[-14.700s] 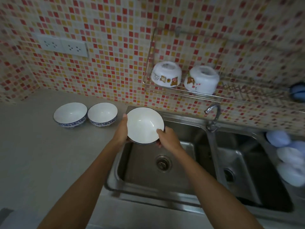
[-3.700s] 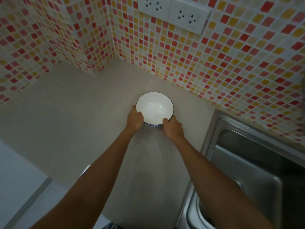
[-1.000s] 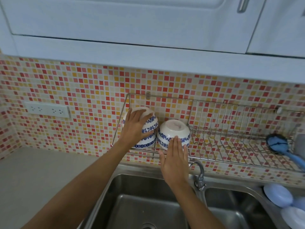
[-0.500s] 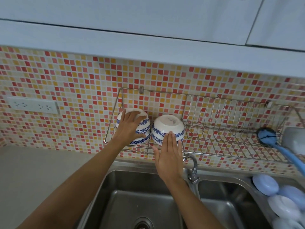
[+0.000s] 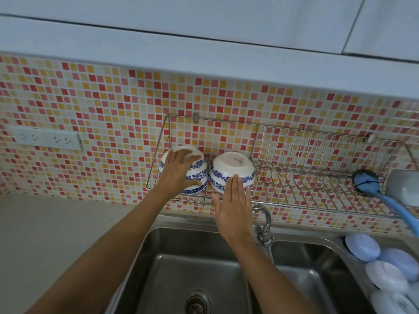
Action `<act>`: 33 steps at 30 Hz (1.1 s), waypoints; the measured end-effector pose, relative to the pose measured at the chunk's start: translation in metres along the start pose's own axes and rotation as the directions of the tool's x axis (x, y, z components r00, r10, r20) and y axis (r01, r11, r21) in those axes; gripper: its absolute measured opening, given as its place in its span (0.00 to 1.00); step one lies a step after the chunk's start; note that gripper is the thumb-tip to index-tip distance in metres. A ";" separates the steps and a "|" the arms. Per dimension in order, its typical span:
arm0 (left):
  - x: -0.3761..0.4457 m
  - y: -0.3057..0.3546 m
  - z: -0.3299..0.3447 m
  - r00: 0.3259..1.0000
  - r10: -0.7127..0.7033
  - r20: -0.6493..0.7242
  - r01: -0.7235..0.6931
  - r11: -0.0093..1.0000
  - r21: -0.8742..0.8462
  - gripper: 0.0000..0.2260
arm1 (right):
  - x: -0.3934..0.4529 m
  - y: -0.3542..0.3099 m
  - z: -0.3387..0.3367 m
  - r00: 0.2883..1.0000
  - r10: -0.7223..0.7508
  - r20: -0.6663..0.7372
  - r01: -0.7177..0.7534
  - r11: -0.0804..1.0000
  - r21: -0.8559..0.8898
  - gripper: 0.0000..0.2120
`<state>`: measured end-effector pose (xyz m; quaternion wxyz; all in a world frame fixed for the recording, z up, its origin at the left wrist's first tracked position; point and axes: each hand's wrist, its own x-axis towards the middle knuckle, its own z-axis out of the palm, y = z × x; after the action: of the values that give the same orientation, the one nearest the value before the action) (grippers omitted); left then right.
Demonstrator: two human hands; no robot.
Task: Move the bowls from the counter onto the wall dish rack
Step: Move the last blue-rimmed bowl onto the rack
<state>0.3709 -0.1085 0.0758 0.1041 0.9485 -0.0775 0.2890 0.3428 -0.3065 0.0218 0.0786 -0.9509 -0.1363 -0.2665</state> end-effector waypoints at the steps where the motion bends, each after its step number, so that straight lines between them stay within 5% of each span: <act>1: -0.002 0.000 0.001 1.000 -0.006 -0.014 0.006 1.000 -0.014 0.33 | 0.000 0.000 0.000 1.000 -0.002 0.000 0.002 1.000 0.002 0.35; 15: -0.009 0.005 0.003 0.999 -0.016 0.043 0.017 0.999 -0.038 0.27 | 0.001 -0.001 -0.001 1.000 0.007 0.020 -0.007 1.000 0.006 0.35; 26: -0.066 0.009 0.009 0.969 -0.192 -0.157 0.198 0.980 0.022 0.28 | -0.003 -0.003 -0.004 0.998 0.049 0.040 -0.051 0.997 0.050 0.34; 33: -0.073 0.004 0.009 0.975 -0.222 0.018 0.221 0.973 0.059 0.30 | -0.004 -0.001 -0.010 0.994 0.021 0.110 -0.029 0.997 0.074 0.34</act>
<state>0.3145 -0.1080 0.0277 0.1077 0.9572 0.0358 0.2661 0.3342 -0.3088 0.0278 0.1103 -0.9620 -0.1387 -0.2080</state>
